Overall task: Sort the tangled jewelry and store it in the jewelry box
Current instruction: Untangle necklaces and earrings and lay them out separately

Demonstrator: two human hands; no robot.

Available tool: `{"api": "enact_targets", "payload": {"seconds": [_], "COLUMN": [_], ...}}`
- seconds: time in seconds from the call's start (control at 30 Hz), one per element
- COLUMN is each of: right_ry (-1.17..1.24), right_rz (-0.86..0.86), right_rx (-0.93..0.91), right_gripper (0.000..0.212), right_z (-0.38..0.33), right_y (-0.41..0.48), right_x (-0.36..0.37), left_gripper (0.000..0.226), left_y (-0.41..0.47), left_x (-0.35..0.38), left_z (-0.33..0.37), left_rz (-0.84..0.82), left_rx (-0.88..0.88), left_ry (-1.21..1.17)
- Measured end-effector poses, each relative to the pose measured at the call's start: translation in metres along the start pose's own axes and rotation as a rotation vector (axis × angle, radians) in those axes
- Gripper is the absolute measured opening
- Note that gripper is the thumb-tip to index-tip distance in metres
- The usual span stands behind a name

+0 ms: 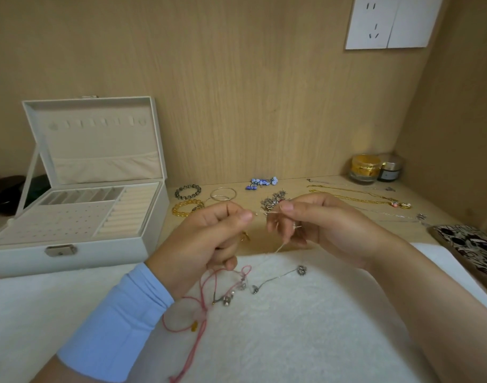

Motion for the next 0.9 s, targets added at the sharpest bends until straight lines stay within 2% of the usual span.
{"api": "enact_targets", "payload": {"seconds": [0.07,0.2,0.33,0.47,0.57,0.67,0.77,0.9], "right_ry": [0.014,0.022,0.089,-0.056,-0.026,-0.055,-0.113,-0.153], "right_rz": [0.025,0.044,0.085,0.096,0.109,0.043,0.147,0.261], "right_rx": [-0.011,-0.003,0.044,0.087,0.068,-0.022,-0.070,-0.059], "right_gripper": [0.032,0.032,0.036,0.022,0.042,0.026,0.015,0.009], "right_z": [-0.002,-0.004,-0.001,0.009,0.009,-0.002,-0.004,-0.002], "right_y": [0.000,0.000,0.000,0.000,0.003,0.004,0.004,0.004], "right_x": [-0.001,-0.001,-0.002,-0.002,0.002,0.015,0.007,-0.007], "left_gripper": [0.017,0.011,0.023,0.024,0.026,0.031,0.036,0.031], "left_y": [0.000,-0.001,-0.003,-0.004,-0.002,-0.002,-0.003,-0.002], "left_x": [-0.004,-0.002,-0.003,-0.001,0.000,0.000,-0.002,-0.004], "left_z": [0.000,0.004,0.006,0.005,0.002,0.003,0.002,-0.007], "left_rz": [0.061,0.076,0.112,0.158,0.182,0.179,0.200,0.168], "left_rx": [0.023,0.068,0.083,0.067,0.049,0.047,0.017,-0.117], "left_ry": [0.122,0.244,0.232,0.188,0.157,0.206,0.214,0.050]}}
Point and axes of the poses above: each hand's wrist, its own y-axis towards the middle knuckle, its own x-axis out of the palm, z = x × y, the point moved 8 cm from there along y, towards the middle knuckle, and after that the axes turned 7 degrees about -x, right-handed, at the moved point
